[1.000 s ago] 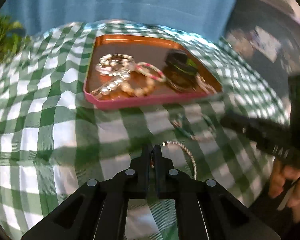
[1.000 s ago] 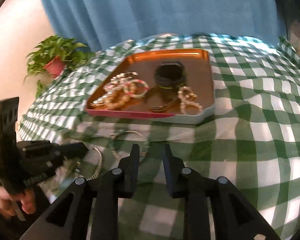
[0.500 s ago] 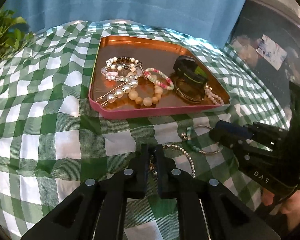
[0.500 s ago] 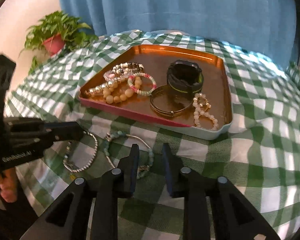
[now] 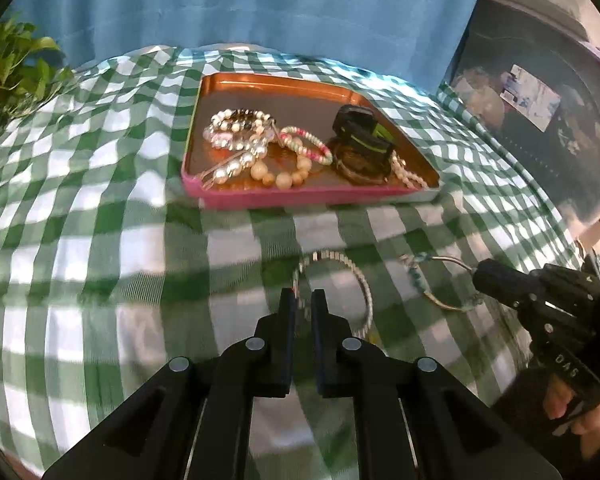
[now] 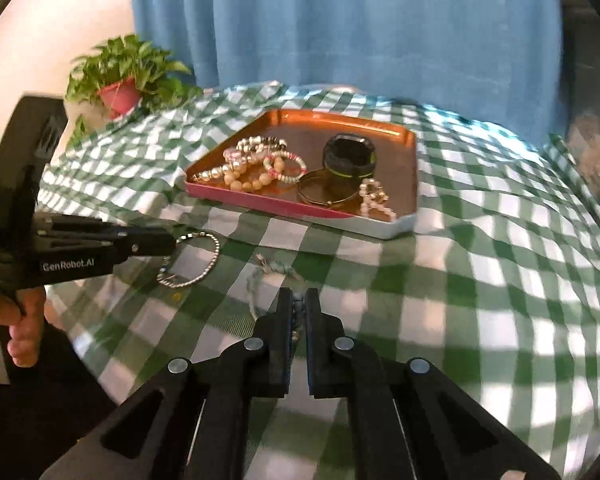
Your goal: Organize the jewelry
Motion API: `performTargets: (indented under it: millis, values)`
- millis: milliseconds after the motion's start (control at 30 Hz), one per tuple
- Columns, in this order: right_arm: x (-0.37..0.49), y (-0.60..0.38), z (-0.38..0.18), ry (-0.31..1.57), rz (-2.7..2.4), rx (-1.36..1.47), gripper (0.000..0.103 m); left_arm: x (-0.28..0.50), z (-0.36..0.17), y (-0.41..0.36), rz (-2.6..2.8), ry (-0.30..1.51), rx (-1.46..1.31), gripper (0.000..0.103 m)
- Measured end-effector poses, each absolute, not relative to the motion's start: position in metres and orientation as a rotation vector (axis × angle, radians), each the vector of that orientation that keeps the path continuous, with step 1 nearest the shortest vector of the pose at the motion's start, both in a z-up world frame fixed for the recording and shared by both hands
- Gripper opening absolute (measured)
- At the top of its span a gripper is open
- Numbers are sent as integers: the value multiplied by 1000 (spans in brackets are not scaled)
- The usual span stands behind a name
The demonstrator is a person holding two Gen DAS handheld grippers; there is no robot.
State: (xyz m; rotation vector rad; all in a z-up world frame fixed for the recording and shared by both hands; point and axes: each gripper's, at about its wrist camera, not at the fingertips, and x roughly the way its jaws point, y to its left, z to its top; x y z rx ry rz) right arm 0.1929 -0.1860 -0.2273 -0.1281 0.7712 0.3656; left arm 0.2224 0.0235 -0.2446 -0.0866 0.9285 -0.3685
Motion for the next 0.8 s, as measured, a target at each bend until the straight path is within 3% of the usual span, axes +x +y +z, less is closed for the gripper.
performTargets:
  millis: [167,233,300,333,433,500,567,667,800]
  values:
    - [188,-182,-236,804,369,-151,8,215,-247,20,-369,937,-41,11]
    - [192,-181,-236,801,378,-145,21,213,-246,18,-372,932,-15,13]
    - [195,-180,-236,790,376,-155,60,212,-246,16,-380,924,5,16]
    - [195,-179,-236,785,376,-158,66,211,-246,14,-384,922,15,18]
    - [195,-179,-233,768,392,-157,61,210,-245,11,-401,914,45,27]
    - [199,-181,-238,802,388,-169,31,209,-245,7,-420,910,62,37]
    - [205,-185,-247,857,380,-159,17,208,-246,2,-430,905,86,53]
    - [204,-190,-246,856,377,-161,15,208,-248,-8,-407,907,146,69]
    - [202,-188,-247,857,378,-194,15,214,-248,-9,-388,909,126,70]
